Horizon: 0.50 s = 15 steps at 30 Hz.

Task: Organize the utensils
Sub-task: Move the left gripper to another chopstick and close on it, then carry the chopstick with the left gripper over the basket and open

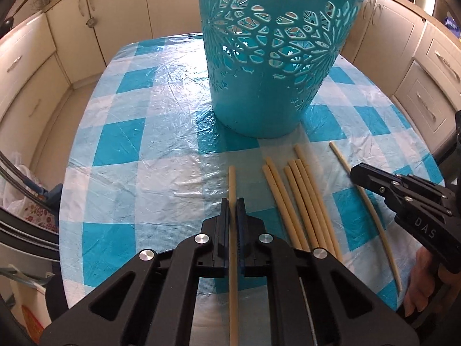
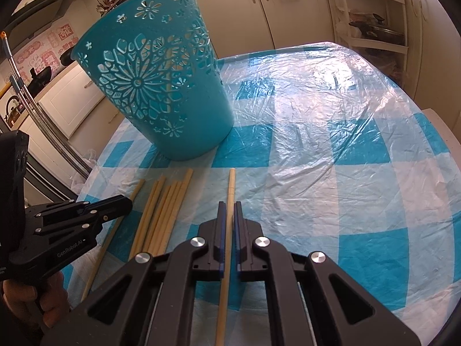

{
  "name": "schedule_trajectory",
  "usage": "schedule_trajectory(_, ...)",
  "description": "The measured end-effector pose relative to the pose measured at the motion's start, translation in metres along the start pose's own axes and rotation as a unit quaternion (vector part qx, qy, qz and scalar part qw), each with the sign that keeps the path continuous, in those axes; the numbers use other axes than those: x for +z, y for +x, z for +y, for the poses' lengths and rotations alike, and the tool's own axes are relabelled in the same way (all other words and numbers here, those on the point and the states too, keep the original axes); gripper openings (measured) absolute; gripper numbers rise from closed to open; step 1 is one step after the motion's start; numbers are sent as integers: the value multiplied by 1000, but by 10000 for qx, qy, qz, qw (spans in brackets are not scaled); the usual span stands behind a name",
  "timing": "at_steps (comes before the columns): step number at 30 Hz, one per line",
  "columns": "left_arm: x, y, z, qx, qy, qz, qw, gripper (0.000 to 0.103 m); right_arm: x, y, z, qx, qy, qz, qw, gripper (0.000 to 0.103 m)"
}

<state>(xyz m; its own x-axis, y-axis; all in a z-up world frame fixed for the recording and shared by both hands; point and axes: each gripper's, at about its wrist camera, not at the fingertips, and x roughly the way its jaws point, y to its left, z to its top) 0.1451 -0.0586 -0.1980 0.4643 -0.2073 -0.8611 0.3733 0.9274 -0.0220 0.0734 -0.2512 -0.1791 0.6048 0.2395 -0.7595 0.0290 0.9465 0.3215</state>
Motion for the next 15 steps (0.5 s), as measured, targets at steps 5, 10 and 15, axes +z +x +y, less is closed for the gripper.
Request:
schedule_trajectory(5,1,1,-7,194,106,-33,9998,6,0,0,0,0,-1,0,10000,6)
schedule_trajectory(10,0,0,-7,305,153,-62,9994,12,0,0,0,2,1,-1,10000,6)
schedule_trajectory(15,1,1,-6,355,177,-89,9992,16,0,0,0,6,-1,-4,10000,7)
